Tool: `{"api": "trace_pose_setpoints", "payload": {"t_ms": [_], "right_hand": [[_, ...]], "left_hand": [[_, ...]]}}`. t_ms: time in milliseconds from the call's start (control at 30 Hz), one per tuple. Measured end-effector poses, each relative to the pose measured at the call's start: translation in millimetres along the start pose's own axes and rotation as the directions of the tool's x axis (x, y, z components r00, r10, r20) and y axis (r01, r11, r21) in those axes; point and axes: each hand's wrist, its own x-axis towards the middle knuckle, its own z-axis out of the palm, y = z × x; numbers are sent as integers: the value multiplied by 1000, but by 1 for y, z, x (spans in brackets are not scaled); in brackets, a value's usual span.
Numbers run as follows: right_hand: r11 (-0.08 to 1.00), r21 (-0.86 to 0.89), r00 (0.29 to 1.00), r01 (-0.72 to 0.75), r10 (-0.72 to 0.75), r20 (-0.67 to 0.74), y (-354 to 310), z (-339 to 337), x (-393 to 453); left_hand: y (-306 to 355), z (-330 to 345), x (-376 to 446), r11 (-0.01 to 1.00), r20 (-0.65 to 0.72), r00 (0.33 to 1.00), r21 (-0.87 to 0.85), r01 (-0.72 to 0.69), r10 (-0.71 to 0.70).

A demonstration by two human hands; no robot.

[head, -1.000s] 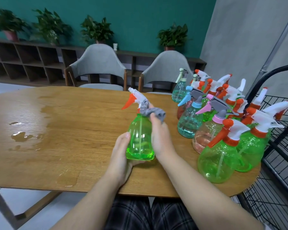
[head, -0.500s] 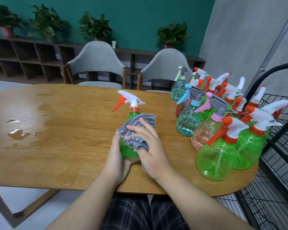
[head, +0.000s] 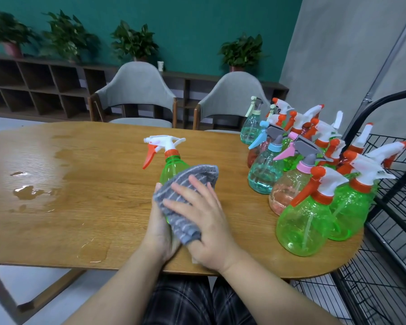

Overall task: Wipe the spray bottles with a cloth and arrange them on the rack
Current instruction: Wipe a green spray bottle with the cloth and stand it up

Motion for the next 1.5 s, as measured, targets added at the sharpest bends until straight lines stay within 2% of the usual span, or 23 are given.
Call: {"api": "trace_pose_setpoints", "payload": {"t_ms": [67, 133, 233, 300, 367, 433, 500, 533, 567, 667, 767, 867, 967, 1100, 1167, 1333, 1500], "right_hand": [[988, 93, 985, -123, 134, -113, -6, 3, 11], [962, 168, 956, -216, 244, -164, -10, 3, 20], [913, 252, 913, -321, 369, -173, -8, 0, 28], [810, 399, 840, -429, 520, -153, -8, -1, 31], [624, 529, 671, -575, 730, -130, -9, -3, 34], [417, 619, 455, -665, 884, -106, -8, -6, 34], [231, 723, 291, -651, 956, -43, -5, -8, 32], [145, 780, 237, -609, 971, 4, -4, -8, 31], [65, 839, 215, -540, 975, 63, -4, -8, 30], [-131, 951, 239, -280, 950, 202, 1, -9, 24], [-317, 948, 274, -20, 910, 310, 4, -17, 20], [-362, 928, 227, 85, 914, 336, 7, -21, 17], [-355, 933, 286, 52, 901, 327, 4, -20, 16], [-334, 931, 355, -149, 861, 365, -10, -9, 20], [-362, 914, 385, -182, 829, 405, -11, -9, 21], [-465, 860, 412, -209, 756, 509, 2, -24, 15], [-484, 836, 402, -258, 733, 549, 1, -28, 14]], "left_hand": [[-1, 0, 2, 998, -12, 998, 28, -56, 57], [-3, 1, 1, 995, 30, 997, 61, -76, 75], [-5, 0, 4, 988, 89, 992, 118, -100, 90], [-7, 2, 5, 983, 79, 993, 152, -103, 92], [-11, 0, 8, 976, 55, 994, 192, -106, 97], [-13, -3, 10, 962, 40, 994, 250, -109, 102], [-16, -5, 11, 944, 31, 993, 309, -117, 113], [-17, -6, 11, 934, 35, 992, 336, -122, 117], [-18, -8, 12, 924, 36, 991, 359, -131, 127], [-21, -9, 12, 893, 39, 989, 425, -148, 146], [-21, -7, 12, 884, 5, 982, 436, -170, 186], [-20, -7, 13, 891, -17, 970, 399, -214, 241], [-21, -7, 13, 881, 2, 960, 396, -258, 280], [-21, -9, 14, 841, 29, 947, 450, -299, 321], [-21, -10, 13, 853, 22, 952, 438, -284, 305], [-25, -7, 10, 831, 65, 955, 477, -285, 289], [-22, -4, 9, 831, 61, 949, 469, -299, 308]]}}
